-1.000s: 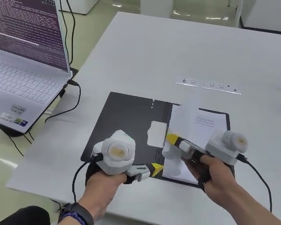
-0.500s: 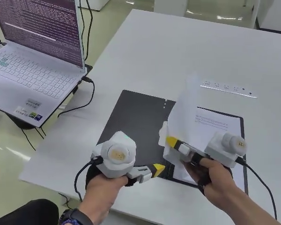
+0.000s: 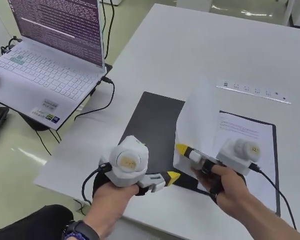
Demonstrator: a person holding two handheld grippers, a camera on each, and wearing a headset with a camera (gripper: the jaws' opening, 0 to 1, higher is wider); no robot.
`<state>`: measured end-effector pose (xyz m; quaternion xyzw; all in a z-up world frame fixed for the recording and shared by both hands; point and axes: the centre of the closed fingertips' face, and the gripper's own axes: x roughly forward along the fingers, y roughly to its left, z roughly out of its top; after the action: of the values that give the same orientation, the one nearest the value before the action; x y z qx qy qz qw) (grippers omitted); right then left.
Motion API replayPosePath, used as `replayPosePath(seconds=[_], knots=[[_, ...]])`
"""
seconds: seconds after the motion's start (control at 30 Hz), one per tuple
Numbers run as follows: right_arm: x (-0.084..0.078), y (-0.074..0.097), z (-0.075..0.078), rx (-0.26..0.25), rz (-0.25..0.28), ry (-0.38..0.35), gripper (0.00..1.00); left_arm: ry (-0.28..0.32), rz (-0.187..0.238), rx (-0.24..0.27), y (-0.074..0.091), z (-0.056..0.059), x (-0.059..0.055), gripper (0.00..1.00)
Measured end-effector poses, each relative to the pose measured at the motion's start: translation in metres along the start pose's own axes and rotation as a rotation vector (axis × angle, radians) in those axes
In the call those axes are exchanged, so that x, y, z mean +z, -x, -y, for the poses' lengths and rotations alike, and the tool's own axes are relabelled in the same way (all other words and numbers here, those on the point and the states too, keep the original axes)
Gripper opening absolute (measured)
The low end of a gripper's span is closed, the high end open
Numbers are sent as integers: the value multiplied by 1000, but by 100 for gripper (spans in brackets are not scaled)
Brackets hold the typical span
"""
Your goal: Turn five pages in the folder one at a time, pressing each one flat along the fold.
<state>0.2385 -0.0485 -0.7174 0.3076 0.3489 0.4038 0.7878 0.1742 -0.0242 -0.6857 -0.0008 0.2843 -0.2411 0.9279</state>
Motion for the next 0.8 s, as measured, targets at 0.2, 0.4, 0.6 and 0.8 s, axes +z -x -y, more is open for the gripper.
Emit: replayPosePath(seconds=[0.2, 0.4, 0.6, 0.8], knots=[[-9, -14, 4, -3, -16, -27, 0, -2, 2, 7, 4, -8, 0, 73], [-18, -26, 7, -12, -37, -55, 0, 10, -3, 17, 5, -16, -1, 73], [-29, -38, 18, -34, -57, -110, 0, 19, 0, 32, 7, -24, 0, 73], [-35, -50, 22, -40, -64, -158, 0, 34, 0, 52, 12, -33, -2, 73]])
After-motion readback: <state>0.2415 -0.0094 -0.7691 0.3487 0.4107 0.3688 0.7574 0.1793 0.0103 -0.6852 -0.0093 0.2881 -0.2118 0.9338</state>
